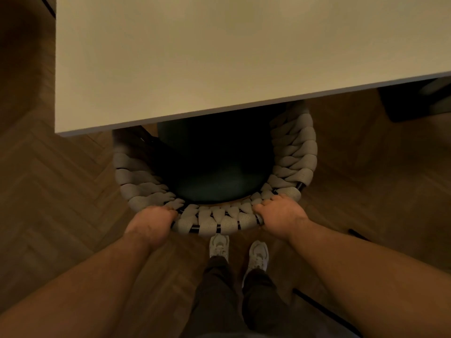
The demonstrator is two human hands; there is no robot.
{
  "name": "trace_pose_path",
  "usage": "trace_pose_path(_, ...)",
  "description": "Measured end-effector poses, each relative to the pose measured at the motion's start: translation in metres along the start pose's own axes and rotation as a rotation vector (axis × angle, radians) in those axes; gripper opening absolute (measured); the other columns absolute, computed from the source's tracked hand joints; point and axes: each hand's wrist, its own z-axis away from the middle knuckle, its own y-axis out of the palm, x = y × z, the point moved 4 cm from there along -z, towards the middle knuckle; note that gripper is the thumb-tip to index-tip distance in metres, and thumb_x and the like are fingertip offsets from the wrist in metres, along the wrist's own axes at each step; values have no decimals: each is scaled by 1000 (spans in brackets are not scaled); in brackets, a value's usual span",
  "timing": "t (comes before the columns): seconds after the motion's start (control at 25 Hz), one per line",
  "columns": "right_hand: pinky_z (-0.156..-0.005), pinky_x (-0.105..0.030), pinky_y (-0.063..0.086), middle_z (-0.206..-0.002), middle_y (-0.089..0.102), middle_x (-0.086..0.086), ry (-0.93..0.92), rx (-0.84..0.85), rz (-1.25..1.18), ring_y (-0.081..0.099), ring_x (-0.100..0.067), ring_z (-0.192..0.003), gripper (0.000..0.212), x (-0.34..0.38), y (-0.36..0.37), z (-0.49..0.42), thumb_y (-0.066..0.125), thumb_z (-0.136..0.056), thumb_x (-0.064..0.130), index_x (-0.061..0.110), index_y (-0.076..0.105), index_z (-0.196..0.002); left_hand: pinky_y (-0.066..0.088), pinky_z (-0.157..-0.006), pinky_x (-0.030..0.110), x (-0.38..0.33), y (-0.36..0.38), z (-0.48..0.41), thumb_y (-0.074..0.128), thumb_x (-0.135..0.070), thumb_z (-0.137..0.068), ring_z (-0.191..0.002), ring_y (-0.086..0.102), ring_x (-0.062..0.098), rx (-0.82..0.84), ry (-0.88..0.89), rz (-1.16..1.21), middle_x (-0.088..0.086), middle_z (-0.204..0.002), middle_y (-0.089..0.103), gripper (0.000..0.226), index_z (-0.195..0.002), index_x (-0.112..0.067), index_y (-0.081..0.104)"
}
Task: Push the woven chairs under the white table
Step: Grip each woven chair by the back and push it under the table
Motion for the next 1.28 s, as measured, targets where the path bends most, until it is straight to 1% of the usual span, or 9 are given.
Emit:
trace_pose_path(0.16,-107,-44,43,-128,65,-2,70,-14,-79,57,-24,-120,32,-3,-2,15,50,-103,26,28,58,-134,52,-99,34,-10,-4,2,47,-18,-101,-119,60,17,27,-23,-7,-4,-133,62,39,-135,-31,58)
trace_pose_path(0.32,-103,-43,48,-130,63,-3,95,-43,-231,57,-25,-122,36,-13,-10,43,53,-103,26,28,57,-139,55,-89,33,-27,-17,-1,52,-22,-95,-101,63,15,121,33,-22,-5,-114,66,35,-126,-34,64)
trace_pose_path(0.52,-95,-44,55,-126,66,-5,218,-105,-523,63,-27,-117,35,-23,-15,78,54,-102,23,28,60,-136,56,-93,34,-66,-55,-4,59,-37,-96,-109,65,13,100,150,51,-7,-125,67,39,-135,-33,61)
trace_pose_path(0.6,-87,-41,55,-118,67,-4,294,-142,-597,64,-26,-110,26,-34,-4,98,53,-103,27,28,63,-127,56,-95,36,-93,-73,-7,57,-36,-97,-111,65,14,53,213,34,-7,-126,69,39,-135,-32,62)
trace_pose_path(0.76,-76,-36,51,-104,68,1,527,-205,-750,64,-23,-96,17,-69,45,156,53,-101,30,28,67,-112,55,-94,34,-157,-100,-13,53,-33,-99,-112,66,16,-39,296,-62,-6,-125,70,36,-133,-32,64)
trace_pose_path(0.92,-84,-42,58,-106,69,2,802,-238,-927,65,-21,-97,16,-105,108,229,56,-100,30,27,68,-110,56,-88,31,-229,-114,-17,52,-37,-99,-104,67,13,-57,365,-181,-8,-118,71,32,-129,-35,65)
trace_pose_path(1.08,-84,-39,57,-107,68,4,1017,-267,-1042,63,-17,-96,15,-136,172,302,57,-101,33,28,67,-112,56,-83,30,-309,-127,-25,49,-41,-99,-97,69,13,-8,454,-314,-9,-109,72,30,-123,-37,66)
trace_pose_path(1.2,-76,-35,55,-104,68,3,1146,-275,-1126,62,-16,-90,11,-154,216,346,58,-101,36,30,64,-108,54,-87,29,-380,-142,-24,51,-32,-98,-105,68,14,48,561,-378,-9,-117,71,30,-125,-35,64)
trace_pose_path(1.28,-79,-37,56,-108,69,1,1220,-293,-1180,65,-19,-95,16,-162,242,372,59,-100,37,29,65,-112,52,-90,27,-431,-147,-22,52,-30,-96,-111,66,12,54,627,-396,-11,-125,69,35,-128,-37,64)
